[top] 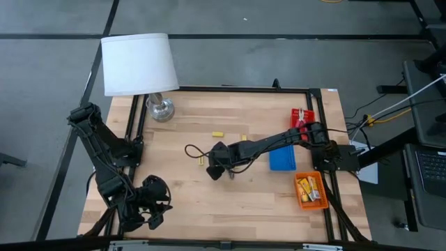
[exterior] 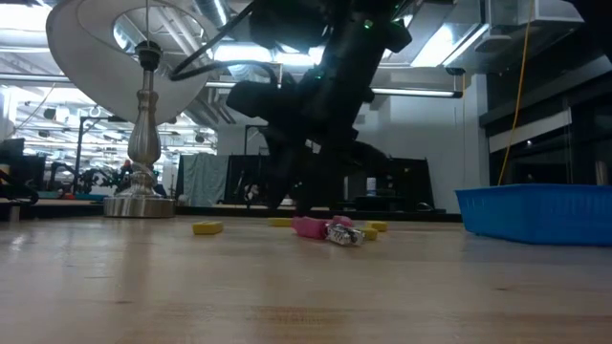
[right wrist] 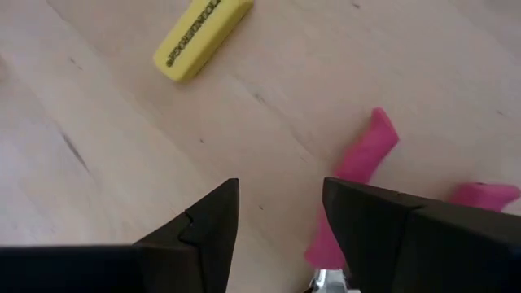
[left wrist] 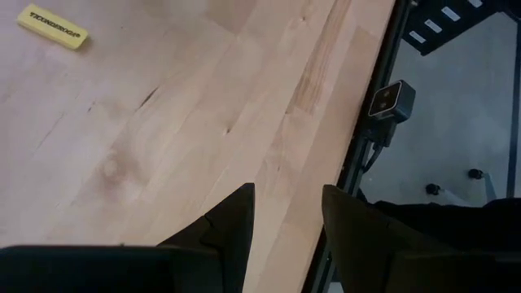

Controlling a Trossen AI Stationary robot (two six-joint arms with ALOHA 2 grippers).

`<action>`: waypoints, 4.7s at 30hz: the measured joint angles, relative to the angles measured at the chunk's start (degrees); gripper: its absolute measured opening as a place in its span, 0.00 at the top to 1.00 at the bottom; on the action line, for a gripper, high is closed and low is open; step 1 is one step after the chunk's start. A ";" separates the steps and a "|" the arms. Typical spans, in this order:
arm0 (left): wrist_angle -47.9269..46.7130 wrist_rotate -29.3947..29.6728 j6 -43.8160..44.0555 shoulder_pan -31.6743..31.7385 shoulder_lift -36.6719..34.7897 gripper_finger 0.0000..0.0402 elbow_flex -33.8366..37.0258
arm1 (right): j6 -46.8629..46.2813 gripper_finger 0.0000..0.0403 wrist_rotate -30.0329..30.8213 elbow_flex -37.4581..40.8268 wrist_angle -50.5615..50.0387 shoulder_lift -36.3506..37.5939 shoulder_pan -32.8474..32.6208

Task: Pick & Place School Supplies
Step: Put the pink hole puncher into the red bin

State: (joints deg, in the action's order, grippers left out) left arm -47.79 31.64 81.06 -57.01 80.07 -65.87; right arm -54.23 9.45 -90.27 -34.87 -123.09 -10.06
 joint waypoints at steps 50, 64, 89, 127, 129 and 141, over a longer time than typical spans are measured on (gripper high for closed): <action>-0.24 8.28 -0.80 0.00 0.00 0.65 0.00 | 4.51 0.89 2.68 -15.03 -5.47 0.15 2.18; -0.04 15.69 0.22 0.00 0.02 0.65 0.00 | 44.60 0.89 15.90 -24.15 -54.91 5.68 20.58; -0.01 22.81 -0.82 3.84 0.07 0.65 0.00 | -41.03 0.89 7.46 49.95 -21.03 76.67 44.25; -0.07 24.69 4.44 5.28 0.07 0.65 0.00 | -77.97 0.89 11.63 66.33 -7.47 87.80 45.80; -0.04 24.04 4.19 5.55 0.07 0.65 0.00 | -78.44 0.89 10.50 66.33 -8.10 87.80 45.80; 0.04 22.41 3.89 5.55 0.07 0.65 0.00 | -78.45 0.89 7.89 66.33 -14.19 87.80 45.85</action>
State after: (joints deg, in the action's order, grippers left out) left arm -47.75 54.05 84.95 -51.46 80.14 -65.87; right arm -132.68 17.34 -23.94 -49.06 -35.29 35.79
